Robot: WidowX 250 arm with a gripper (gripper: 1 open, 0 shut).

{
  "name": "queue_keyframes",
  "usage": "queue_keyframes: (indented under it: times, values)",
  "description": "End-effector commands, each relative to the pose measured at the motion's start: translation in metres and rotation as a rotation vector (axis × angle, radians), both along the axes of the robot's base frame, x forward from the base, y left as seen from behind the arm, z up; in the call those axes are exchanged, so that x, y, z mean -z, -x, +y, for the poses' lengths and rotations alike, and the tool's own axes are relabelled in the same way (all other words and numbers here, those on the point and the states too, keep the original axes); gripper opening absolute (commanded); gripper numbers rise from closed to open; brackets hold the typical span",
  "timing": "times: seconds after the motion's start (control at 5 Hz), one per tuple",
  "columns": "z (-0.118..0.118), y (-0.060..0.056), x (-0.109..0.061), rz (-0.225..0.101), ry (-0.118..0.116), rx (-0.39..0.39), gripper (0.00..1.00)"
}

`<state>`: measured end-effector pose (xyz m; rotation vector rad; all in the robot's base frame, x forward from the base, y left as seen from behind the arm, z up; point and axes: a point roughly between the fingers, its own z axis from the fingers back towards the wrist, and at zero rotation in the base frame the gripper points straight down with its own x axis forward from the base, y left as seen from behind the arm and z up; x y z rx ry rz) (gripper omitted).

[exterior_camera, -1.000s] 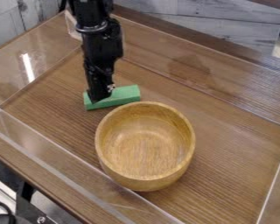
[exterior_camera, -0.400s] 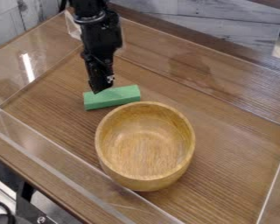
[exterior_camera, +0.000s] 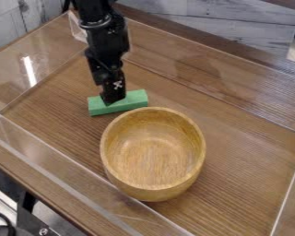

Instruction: Put the green block in the brown bowl

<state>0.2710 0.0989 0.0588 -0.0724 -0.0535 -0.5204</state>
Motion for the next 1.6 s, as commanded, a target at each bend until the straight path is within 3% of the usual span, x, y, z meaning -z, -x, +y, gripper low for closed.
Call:
queue_keyframes:
  times: [0.0,0.6,0.8,1.4]
  values:
    - [0.005,-0.007,-0.002,-0.048,-0.015,0.009,1.00]
    - [0.007,-0.012,0.020,-0.047,-0.002,0.017,1.00]
    - [0.006,-0.012,0.023,-0.040,0.005,0.009,0.00]
    - [0.003,-0.007,0.020,0.009,0.052,-0.070,0.00]
